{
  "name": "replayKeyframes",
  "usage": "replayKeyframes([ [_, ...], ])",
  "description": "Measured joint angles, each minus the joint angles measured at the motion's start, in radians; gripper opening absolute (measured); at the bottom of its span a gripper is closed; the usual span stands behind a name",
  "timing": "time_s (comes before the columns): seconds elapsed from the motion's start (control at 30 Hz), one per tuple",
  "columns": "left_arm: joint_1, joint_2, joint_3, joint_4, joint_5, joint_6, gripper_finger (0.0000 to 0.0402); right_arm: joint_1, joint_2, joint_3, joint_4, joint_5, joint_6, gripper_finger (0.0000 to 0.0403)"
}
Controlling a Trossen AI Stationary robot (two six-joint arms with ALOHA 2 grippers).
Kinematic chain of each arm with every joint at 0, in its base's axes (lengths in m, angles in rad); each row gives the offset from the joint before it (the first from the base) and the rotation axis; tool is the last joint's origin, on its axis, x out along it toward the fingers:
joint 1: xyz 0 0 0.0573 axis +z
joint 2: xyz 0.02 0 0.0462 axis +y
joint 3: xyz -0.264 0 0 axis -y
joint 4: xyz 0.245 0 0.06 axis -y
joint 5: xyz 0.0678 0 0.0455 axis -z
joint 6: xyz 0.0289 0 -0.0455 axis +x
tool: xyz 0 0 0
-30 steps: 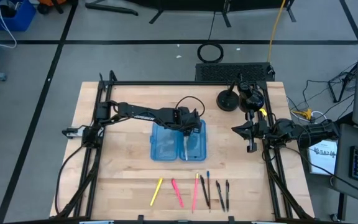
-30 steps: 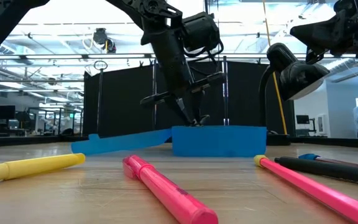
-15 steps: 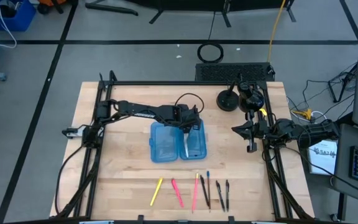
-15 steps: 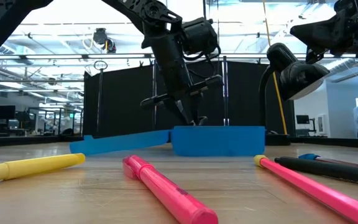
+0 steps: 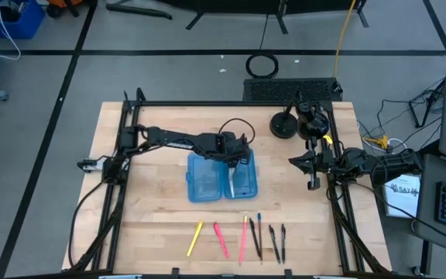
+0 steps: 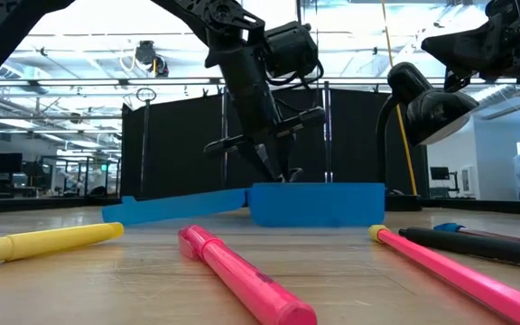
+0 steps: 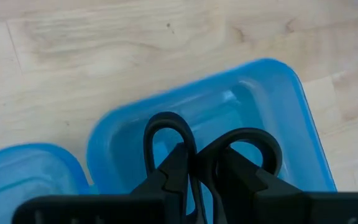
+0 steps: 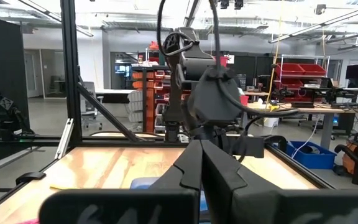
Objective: Pick & place school supplies into a supply box
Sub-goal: Put the black scissors into the blue supply box
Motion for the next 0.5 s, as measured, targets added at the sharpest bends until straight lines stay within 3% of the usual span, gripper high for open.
replayKeyframes([
  [0.5,-0.016,0.008,0.002,-0.075,-0.055,-0.007,0.0062,0.000,0.000,0.000,0.001,0.000,-0.002,0.0000],
])
